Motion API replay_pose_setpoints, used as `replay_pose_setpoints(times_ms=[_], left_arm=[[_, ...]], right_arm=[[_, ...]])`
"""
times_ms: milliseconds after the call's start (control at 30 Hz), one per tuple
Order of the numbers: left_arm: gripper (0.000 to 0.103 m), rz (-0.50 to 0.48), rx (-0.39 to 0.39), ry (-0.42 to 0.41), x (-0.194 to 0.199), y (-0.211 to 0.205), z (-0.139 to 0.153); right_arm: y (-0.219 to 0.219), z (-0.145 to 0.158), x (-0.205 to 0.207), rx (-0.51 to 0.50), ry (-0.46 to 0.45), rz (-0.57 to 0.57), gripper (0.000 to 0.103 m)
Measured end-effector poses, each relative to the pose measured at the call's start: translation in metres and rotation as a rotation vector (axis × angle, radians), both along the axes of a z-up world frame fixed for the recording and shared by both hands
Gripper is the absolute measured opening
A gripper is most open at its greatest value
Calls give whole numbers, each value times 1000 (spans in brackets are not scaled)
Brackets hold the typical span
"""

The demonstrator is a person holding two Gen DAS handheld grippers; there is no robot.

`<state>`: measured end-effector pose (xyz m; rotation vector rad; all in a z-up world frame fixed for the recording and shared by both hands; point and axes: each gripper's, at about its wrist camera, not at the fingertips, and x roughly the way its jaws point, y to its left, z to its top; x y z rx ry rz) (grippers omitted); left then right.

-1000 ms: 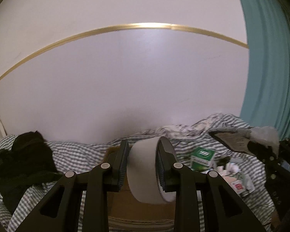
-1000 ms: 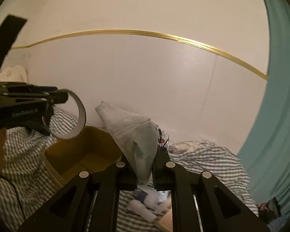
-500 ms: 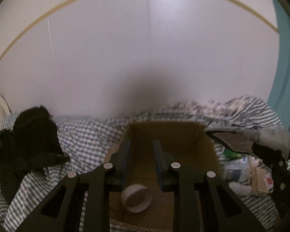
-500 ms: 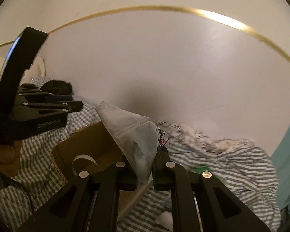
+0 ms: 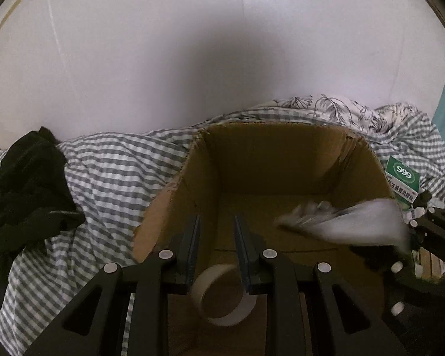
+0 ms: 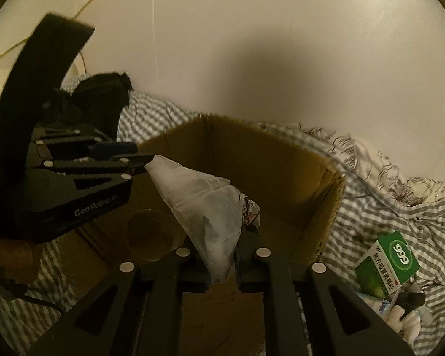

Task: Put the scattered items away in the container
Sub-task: 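Carry tape roll and bag into the cardboard box and open both tools, then withdraw both tools from the box back toward the pile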

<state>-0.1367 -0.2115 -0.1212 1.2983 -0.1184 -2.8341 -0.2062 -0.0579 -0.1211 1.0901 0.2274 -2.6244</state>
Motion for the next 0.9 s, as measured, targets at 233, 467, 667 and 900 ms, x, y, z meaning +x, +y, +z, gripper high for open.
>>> replay_pose_setpoints(times_ms=[233, 467, 667, 900], left_arm=[[66, -31, 0, 51, 0, 8, 8], [103, -48, -17, 179, 20, 24, 48], [103, -69, -42, 254, 35, 45, 80], [103, -33, -111, 317, 60, 73, 105]], right_arm=[[12, -5, 1, -14, 0, -23, 56], [35, 14, 12, -4, 59, -85, 72], [58, 48, 38, -22, 161, -175, 97], [80, 87, 78, 19, 263, -242, 103]])
